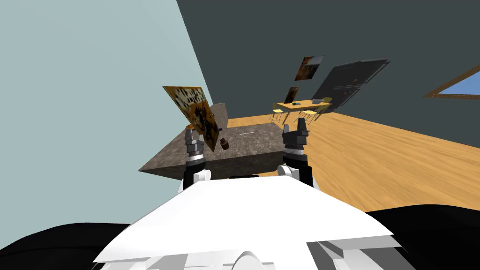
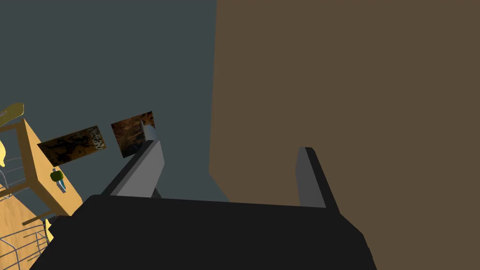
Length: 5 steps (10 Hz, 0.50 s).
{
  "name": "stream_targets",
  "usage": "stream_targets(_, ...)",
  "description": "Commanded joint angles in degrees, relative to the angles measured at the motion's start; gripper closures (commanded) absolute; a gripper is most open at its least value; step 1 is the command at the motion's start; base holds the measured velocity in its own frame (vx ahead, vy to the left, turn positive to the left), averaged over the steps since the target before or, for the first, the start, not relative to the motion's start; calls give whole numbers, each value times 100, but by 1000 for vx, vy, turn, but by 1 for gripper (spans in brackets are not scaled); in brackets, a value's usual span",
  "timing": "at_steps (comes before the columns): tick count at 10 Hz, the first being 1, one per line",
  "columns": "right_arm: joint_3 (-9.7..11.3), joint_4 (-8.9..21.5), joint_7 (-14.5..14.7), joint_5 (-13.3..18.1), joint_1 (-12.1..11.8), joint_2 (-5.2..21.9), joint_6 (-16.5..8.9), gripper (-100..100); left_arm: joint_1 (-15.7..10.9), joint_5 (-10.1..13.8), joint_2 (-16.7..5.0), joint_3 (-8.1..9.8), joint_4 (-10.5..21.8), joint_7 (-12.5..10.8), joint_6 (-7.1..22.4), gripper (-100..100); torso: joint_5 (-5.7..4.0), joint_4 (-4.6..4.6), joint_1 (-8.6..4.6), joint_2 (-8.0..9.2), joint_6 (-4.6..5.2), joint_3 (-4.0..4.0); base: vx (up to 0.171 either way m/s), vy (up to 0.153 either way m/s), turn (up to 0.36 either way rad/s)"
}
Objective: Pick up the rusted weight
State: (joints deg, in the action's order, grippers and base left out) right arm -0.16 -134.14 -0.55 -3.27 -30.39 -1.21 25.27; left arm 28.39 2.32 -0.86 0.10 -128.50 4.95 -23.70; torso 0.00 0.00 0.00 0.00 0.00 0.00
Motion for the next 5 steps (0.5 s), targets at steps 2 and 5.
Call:
stream_targets(2, 0, 0, 0, 0, 1, 0, 0, 0, 162, -2, -319, 31, -40, -125, 195, -100, 2, 2, 10, 11, 3, 6, -58, 52, -225)
stream_targets(5, 0, 0, 0, 0, 2, 1, 0, 0, 402, -18, -642, 100, -89, -280, 508, -100, 8, 9, 38, 41, 2, 23, -103, 85, -240)
